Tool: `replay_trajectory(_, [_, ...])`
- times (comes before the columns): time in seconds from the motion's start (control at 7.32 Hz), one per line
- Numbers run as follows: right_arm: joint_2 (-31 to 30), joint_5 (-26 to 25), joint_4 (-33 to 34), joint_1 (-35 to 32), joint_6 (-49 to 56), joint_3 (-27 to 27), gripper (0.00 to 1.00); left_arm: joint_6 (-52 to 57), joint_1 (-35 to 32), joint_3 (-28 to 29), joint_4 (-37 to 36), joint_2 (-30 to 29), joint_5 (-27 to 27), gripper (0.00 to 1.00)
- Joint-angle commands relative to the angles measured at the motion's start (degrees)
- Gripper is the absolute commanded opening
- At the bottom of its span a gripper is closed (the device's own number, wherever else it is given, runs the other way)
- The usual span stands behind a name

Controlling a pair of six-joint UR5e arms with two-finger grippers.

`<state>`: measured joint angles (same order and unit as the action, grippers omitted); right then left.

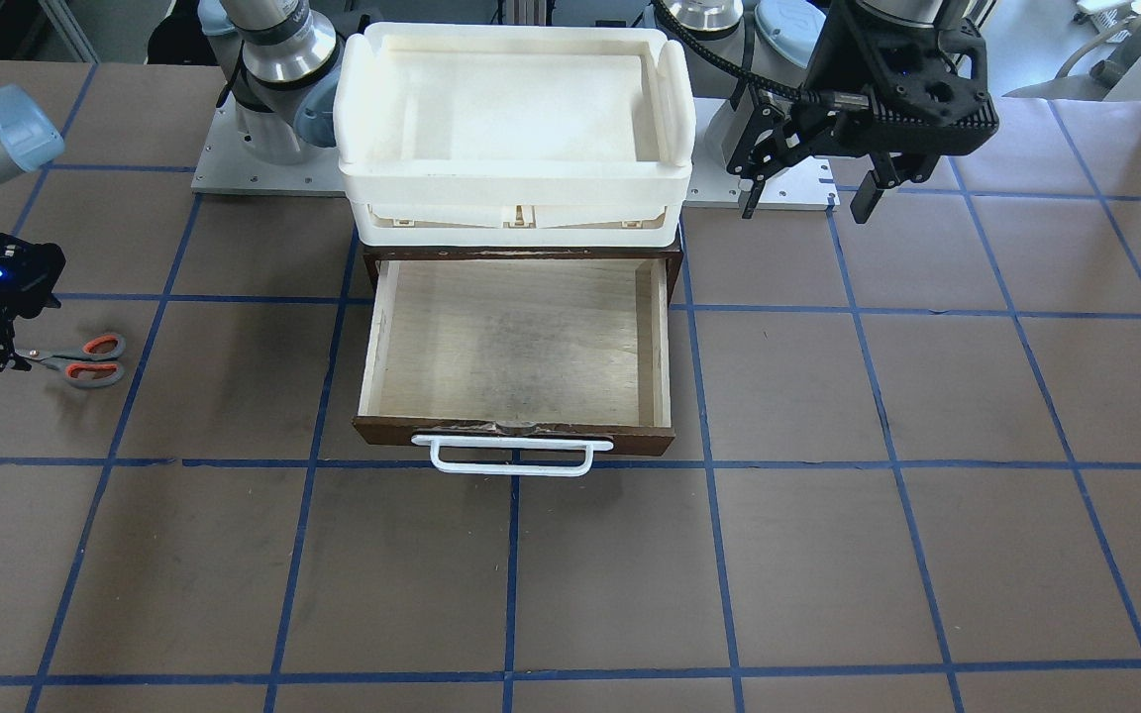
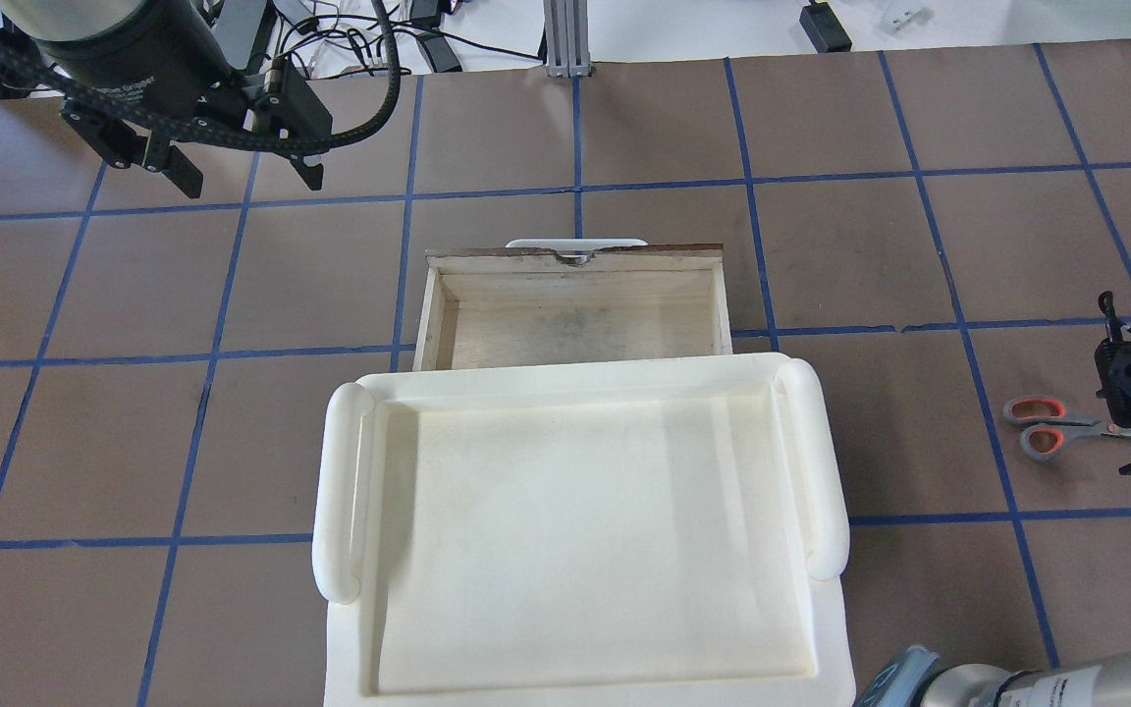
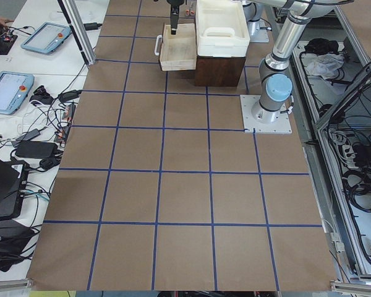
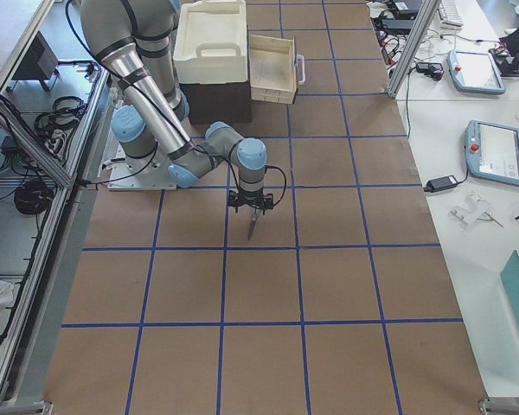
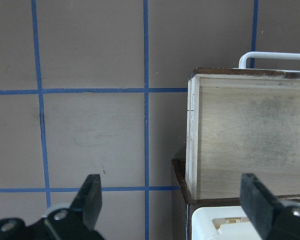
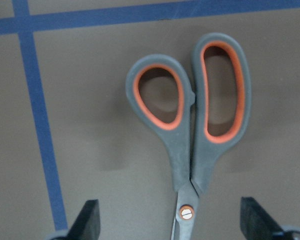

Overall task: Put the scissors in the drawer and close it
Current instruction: 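Move the right gripper outward and down over the grey-and-orange scissors, then lower the right gripper and close it on the scissors handles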

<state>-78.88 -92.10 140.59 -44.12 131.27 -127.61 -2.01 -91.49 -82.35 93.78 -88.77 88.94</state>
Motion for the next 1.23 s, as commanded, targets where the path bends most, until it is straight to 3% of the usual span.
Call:
replay_trajectory(0.0, [1.53,1.39,2.48,0.79,0.39,-0.36,0.98,0.08,0.0,0.0,0.0,0.0,0.0,1.0])
replay_trajectory(0.68, [2.68,1.74,3.55,0.87,2.32,-0.88,0.97,0.08,0.0,0.0,0.0,-0.09,0.0,1.0])
replay_trajectory(1.09, [2.41,3.24,8.29,1.14,2.41,-3.26,0.96,-0.01,0.0,0.0,0.0,-0.09,0.0,1.0])
